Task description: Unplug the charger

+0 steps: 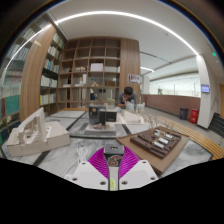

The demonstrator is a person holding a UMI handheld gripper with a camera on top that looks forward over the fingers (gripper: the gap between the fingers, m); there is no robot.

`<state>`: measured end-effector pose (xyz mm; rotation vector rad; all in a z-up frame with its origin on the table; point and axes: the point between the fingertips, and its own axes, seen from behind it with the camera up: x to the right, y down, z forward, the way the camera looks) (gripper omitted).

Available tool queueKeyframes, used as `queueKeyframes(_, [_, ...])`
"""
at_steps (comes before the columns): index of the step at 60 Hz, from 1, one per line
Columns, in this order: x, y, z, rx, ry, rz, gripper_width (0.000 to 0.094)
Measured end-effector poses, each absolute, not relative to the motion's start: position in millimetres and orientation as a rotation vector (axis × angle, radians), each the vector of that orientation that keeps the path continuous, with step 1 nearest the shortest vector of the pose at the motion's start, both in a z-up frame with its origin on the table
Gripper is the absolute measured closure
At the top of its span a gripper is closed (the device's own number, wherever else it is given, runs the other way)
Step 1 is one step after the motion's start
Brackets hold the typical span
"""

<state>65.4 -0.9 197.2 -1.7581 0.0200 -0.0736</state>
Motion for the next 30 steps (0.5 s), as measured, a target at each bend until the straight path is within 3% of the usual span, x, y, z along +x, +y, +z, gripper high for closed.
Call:
queueKeyframes(13, [117,-23,49,-2.086,-0.025,-0.14,0.0818])
queueKeyframes(20, [127,-27,18,-2.138,-0.033,-0.154,0.0788])
queueKeyframes(30, [132,-22,6,-2.15,-0.038,-0.174,0.0721])
